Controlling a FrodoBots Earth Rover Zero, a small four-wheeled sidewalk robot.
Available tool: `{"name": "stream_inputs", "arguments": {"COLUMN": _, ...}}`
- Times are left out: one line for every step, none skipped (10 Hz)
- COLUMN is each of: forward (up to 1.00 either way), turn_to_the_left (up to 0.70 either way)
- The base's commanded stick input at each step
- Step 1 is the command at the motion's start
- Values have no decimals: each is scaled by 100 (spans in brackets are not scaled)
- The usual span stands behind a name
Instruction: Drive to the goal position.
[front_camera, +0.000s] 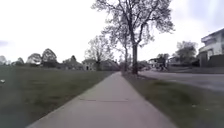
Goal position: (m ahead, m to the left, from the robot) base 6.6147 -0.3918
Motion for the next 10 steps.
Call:
{"name": "stream_inputs", "arguments": {"forward": 100, "turn_to_the_left": 0}}
{"name": "stream_inputs", "arguments": {"forward": 100, "turn_to_the_left": 0}}
{"name": "stream_inputs", "arguments": {"forward": 100, "turn_to_the_left": 0}}
{"name": "stream_inputs", "arguments": {"forward": 100, "turn_to_the_left": 0}}
{"name": "stream_inputs", "arguments": {"forward": 100, "turn_to_the_left": 34}}
{"name": "stream_inputs", "arguments": {"forward": 100, "turn_to_the_left": 38}}
{"name": "stream_inputs", "arguments": {"forward": 100, "turn_to_the_left": 25}}
{"name": "stream_inputs", "arguments": {"forward": 100, "turn_to_the_left": 11}}
{"name": "stream_inputs", "arguments": {"forward": 100, "turn_to_the_left": 2}}
{"name": "stream_inputs", "arguments": {"forward": 100, "turn_to_the_left": 0}}
